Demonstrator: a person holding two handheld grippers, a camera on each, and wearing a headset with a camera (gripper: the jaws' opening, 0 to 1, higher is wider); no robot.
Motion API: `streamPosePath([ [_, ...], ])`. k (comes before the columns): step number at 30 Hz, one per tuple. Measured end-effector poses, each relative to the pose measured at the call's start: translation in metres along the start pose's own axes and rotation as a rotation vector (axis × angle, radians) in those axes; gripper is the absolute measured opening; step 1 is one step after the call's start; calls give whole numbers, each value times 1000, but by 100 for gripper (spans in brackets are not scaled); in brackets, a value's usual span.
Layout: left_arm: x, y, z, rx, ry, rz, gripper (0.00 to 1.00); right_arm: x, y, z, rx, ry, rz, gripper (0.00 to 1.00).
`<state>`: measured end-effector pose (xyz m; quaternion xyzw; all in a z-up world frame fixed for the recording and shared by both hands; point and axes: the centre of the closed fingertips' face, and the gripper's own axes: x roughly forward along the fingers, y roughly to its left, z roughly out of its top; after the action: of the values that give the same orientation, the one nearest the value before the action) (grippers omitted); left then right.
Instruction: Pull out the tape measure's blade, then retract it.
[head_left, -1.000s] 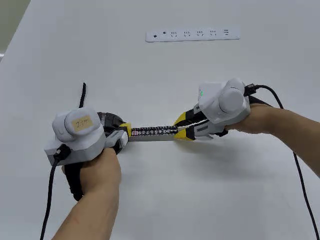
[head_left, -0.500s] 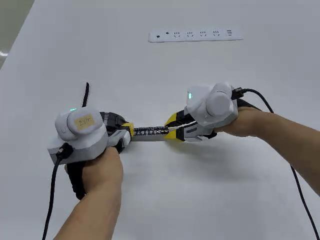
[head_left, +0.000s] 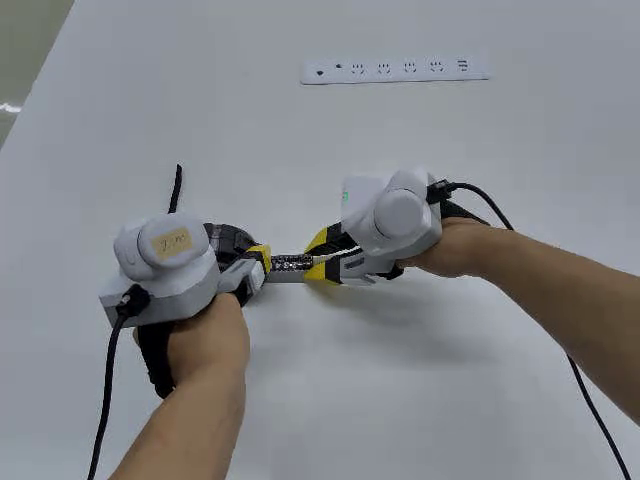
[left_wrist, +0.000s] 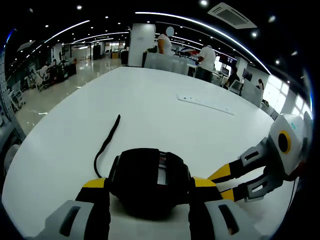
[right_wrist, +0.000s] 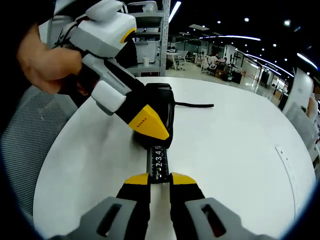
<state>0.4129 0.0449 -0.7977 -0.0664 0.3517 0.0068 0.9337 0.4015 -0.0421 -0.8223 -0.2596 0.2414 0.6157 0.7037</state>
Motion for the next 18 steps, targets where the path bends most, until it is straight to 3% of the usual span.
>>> streamPosePath([
  [18, 1, 1, 0, -6, -1, -2, 60, 26, 2, 19, -4, -12, 1, 13],
])
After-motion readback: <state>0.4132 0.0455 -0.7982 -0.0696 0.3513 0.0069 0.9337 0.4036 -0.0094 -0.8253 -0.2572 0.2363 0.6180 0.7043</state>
